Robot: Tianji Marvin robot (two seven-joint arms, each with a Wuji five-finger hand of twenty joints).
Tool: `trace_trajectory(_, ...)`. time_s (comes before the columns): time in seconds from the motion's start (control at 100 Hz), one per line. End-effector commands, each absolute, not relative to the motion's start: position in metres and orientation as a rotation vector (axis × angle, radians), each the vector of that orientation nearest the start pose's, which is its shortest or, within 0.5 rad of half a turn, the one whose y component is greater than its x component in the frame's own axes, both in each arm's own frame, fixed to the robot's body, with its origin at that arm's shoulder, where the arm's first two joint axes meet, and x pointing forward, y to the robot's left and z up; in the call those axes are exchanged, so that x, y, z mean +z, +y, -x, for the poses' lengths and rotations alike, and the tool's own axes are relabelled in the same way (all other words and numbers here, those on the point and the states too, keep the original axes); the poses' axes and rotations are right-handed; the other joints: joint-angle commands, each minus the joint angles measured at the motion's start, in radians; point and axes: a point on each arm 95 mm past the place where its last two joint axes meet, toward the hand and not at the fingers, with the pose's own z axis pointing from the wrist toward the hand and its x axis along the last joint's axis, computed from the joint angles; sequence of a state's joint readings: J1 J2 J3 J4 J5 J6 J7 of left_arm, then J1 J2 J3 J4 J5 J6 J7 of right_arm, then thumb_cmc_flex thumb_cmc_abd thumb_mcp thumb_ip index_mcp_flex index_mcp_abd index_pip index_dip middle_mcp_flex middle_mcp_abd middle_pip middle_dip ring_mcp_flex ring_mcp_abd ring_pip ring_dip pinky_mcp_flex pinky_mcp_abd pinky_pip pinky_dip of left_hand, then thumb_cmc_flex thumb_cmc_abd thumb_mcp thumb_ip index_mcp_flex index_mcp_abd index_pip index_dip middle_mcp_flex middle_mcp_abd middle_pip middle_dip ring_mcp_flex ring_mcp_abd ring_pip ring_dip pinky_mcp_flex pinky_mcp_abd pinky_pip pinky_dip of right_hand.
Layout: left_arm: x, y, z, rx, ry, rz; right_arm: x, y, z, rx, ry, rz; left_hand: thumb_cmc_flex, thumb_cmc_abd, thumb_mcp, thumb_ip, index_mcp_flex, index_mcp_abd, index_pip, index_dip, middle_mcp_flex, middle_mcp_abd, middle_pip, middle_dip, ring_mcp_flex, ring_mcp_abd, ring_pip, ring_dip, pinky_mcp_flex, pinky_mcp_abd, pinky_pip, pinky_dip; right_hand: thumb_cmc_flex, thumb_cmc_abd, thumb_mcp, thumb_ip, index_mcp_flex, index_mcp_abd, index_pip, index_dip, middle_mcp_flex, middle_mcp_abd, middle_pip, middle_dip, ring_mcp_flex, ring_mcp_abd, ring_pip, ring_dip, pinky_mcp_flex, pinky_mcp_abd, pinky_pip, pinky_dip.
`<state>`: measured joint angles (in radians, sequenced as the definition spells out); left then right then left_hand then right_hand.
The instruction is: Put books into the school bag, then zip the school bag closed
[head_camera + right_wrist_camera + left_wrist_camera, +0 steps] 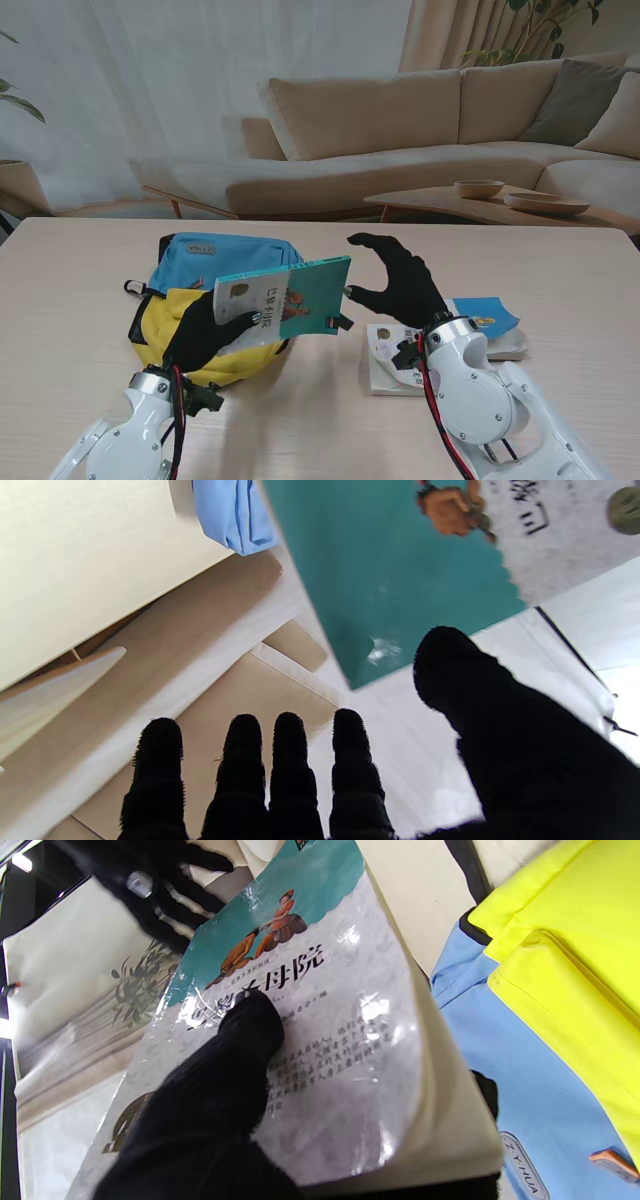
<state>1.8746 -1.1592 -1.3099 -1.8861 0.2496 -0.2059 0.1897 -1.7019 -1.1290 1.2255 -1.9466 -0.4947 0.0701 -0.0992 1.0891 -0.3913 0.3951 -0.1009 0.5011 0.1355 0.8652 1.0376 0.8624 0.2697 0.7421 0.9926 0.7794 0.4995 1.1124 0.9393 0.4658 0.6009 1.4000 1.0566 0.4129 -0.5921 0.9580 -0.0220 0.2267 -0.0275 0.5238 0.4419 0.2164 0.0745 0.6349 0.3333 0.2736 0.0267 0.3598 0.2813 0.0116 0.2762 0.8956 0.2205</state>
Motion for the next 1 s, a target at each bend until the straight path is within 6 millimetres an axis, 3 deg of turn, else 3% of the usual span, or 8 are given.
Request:
trace_trajectory(0.0,-0.283,-0.024,-0.316,-2.308,0.762,1.752,-0.257,0.048,-0.356,-2.514,-1.322,2.034,0.133,0.158,0.129,0.046,0.134,-0.155,0.287,0.208,0.047,-0.048,0.193,0.075,0.02,0.042,0.071,0.014,-0.012,0.029,0.026,0.033,-0.045,0.012,-0.036,-0.029,-0.042,0.007,0.004,-0.012,-0.033,-0.033,0.021,-0.006,-0.025,-0.033,-0.018,-0.01,-0.013,-0.032,-0.022,-0.011)
trace_trajectory(0.24,-0.28,-0.024,-0.314,-2.357,0.725,1.822,-0.278,0.049,-0.357,-2.383,-1.155,2.111,0.138,0.16,0.122,0.046,0.133,-0.156,0.285,0.208,0.046,-0.047,0.19,0.075,0.016,0.043,0.068,0.014,-0.016,0.03,0.023,0.036,-0.042,-0.005,-0.051,-0.04,-0.051,0.03,0.018,-0.012,-0.031,-0.032,0.035,-0.005,-0.02,-0.038,-0.01,-0.009,-0.009,-0.035,-0.024,-0.004)
trace_trajectory(0.41,-0.279,-0.029,-0.315,-2.397,0.745,1.889,-0.285,0.056,-0.352,-2.325,-1.047,2.1,0.139,0.164,0.117,0.047,0.133,-0.156,0.285,0.209,0.044,-0.049,0.188,0.076,0.015,0.042,0.066,0.014,-0.017,0.027,0.022,0.038,-0.043,0.002,-0.128,-0.054,-0.058,0.056,0.03,-0.024,-0.025,-0.03,0.044,-0.007,-0.002,-0.04,0.004,-0.008,0.01,-0.037,-0.013,0.015)
trace_trajectory(0.61,-0.277,-0.035,-0.315,-2.437,0.763,1.953,-0.29,0.066,-0.346,-2.288,-0.866,2.068,0.142,0.164,0.112,0.048,0.133,-0.157,0.284,0.209,0.044,-0.049,0.186,0.077,0.015,0.041,0.066,0.015,-0.017,0.023,0.022,0.04,-0.025,0.01,-0.246,-0.043,-0.011,0.077,0.054,-0.044,0.036,-0.02,0.051,-0.003,0.052,-0.025,0.031,-0.001,0.053,-0.048,0.044,0.032)
trace_trajectory(0.76,-0.277,-0.039,-0.317,-2.46,0.779,2.005,-0.291,0.073,-0.341,-2.261,-0.745,2.027,0.143,0.165,0.11,0.048,0.133,-0.157,0.284,0.21,0.044,-0.05,0.186,0.078,0.015,0.041,0.066,0.015,-0.016,0.021,0.022,0.041,-0.005,-0.001,-0.255,-0.036,0.046,0.076,0.081,-0.045,0.095,-0.01,0.063,0.003,0.108,-0.008,0.06,0.011,0.113,-0.058,0.097,0.051)
trace_trajectory(0.83,-0.276,-0.04,-0.318,-2.473,0.774,2.028,-0.291,0.075,-0.338,-2.239,-0.688,2.005,0.144,0.165,0.109,0.049,0.133,-0.157,0.284,0.21,0.043,-0.05,0.185,0.079,0.015,0.041,0.066,0.016,-0.017,0.021,0.022,0.041,0.013,-0.022,-0.213,-0.041,0.094,0.074,0.097,-0.054,0.147,-0.002,0.052,0.003,0.146,0.004,0.076,0.021,0.141,-0.055,0.13,0.068)
trace_trajectory(0.92,-0.276,-0.042,-0.319,-2.486,0.771,2.05,-0.291,0.077,-0.334,-2.178,-0.61,1.973,0.146,0.166,0.108,0.049,0.133,-0.161,0.283,0.21,0.043,-0.051,0.185,0.08,0.014,0.039,0.065,0.015,-0.019,0.018,0.021,0.041,-0.02,-0.124,0.026,-0.085,0.155,0.069,0.113,-0.071,0.215,0.009,0.043,0.012,0.204,0.02,0.094,0.032,0.193,-0.054,0.168,0.094)
trace_trajectory(0.99,-0.275,-0.043,-0.319,-2.498,0.759,2.075,-0.291,0.078,-0.331,-2.128,-0.55,1.961,0.146,0.165,0.107,0.049,0.133,-0.161,0.283,0.21,0.042,-0.051,0.184,0.08,0.013,0.038,0.064,0.015,-0.02,0.017,0.02,0.04,-0.006,-0.153,0.113,-0.101,0.223,0.064,0.13,-0.07,0.285,0.019,0.044,0.012,0.259,0.041,0.118,0.041,0.242,-0.052,0.205,0.112)
